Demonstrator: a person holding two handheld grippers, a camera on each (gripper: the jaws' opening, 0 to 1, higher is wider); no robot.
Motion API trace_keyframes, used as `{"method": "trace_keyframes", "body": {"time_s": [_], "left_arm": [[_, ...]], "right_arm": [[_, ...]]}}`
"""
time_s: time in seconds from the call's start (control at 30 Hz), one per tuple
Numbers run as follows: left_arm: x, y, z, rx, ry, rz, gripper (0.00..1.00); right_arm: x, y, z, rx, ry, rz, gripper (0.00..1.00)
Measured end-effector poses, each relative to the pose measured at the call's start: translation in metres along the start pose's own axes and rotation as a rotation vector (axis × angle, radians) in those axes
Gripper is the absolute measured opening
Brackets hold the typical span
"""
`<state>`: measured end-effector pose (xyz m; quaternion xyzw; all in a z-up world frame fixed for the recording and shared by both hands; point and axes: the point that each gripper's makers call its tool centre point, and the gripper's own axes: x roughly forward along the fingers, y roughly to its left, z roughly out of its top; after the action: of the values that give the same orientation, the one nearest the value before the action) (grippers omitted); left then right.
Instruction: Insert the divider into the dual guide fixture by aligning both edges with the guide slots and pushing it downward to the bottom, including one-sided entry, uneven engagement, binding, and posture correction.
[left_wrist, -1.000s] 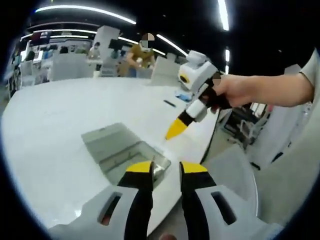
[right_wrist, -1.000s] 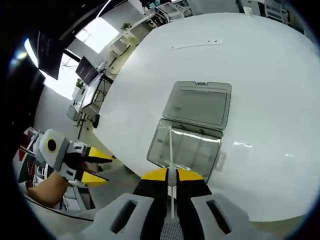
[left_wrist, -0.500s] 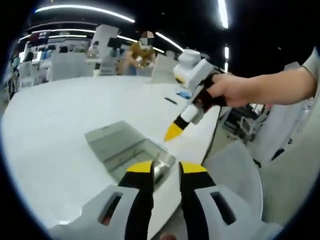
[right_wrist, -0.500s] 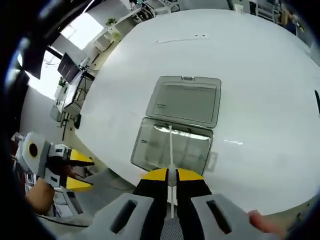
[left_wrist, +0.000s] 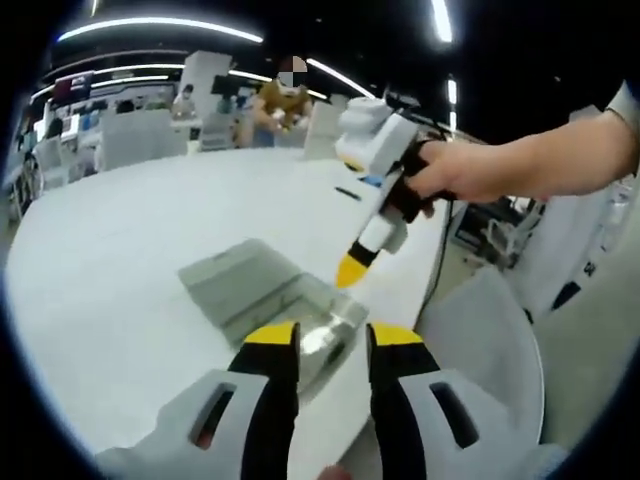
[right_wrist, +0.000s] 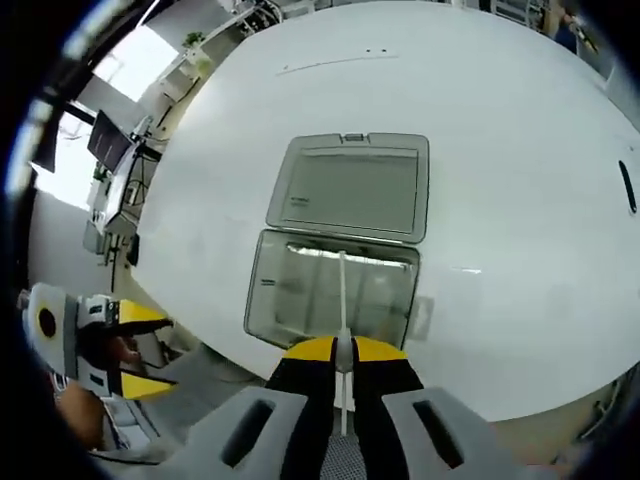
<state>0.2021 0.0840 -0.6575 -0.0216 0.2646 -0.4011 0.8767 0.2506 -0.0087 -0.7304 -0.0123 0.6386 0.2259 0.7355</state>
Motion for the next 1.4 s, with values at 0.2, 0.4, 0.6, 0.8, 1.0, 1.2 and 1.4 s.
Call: {"method": "trace_keyframes", "body": {"time_s": [0.2, 0.4, 0.6, 0.8, 1.0, 1.2, 1.4], "left_arm": [[0.001, 0.005, -0.003, 0.003, 0.006, 0.013, 0.26], [0.002, 0.008, -0.006, 0.013, 0.009, 0.026, 0.32], [0.003, 0.009, -0.009, 0.028, 0.018, 0.035, 0.41], [0.004, 0.008, -0.011, 0.051, 0.022, 0.043, 0.52], [0.004, 0.009, -0.012, 0.059, 0.020, 0.052, 0.60], [0.004, 0.010, -0.016, 0.055, 0.027, 0.059, 0.64], [0.002, 0.012, -0.019, 0.049, 0.028, 0.066, 0.66]], "right_arm": [[0.005, 0.001, 0.002, 0.004, 0.010, -0.026, 0.00], [0.009, 0.005, 0.000, 0.037, 0.037, -0.013, 0.00], [0.012, 0.001, 0.001, 0.060, 0.047, -0.035, 0.00], [0.016, -0.002, 0.003, 0.071, 0.060, -0.049, 0.00], [0.017, 0.000, 0.000, 0.104, 0.080, -0.051, 0.00], [0.018, 0.002, 0.001, 0.112, 0.083, -0.062, 0.00], [0.020, 0.004, 0.001, 0.130, 0.096, -0.062, 0.00]]}}
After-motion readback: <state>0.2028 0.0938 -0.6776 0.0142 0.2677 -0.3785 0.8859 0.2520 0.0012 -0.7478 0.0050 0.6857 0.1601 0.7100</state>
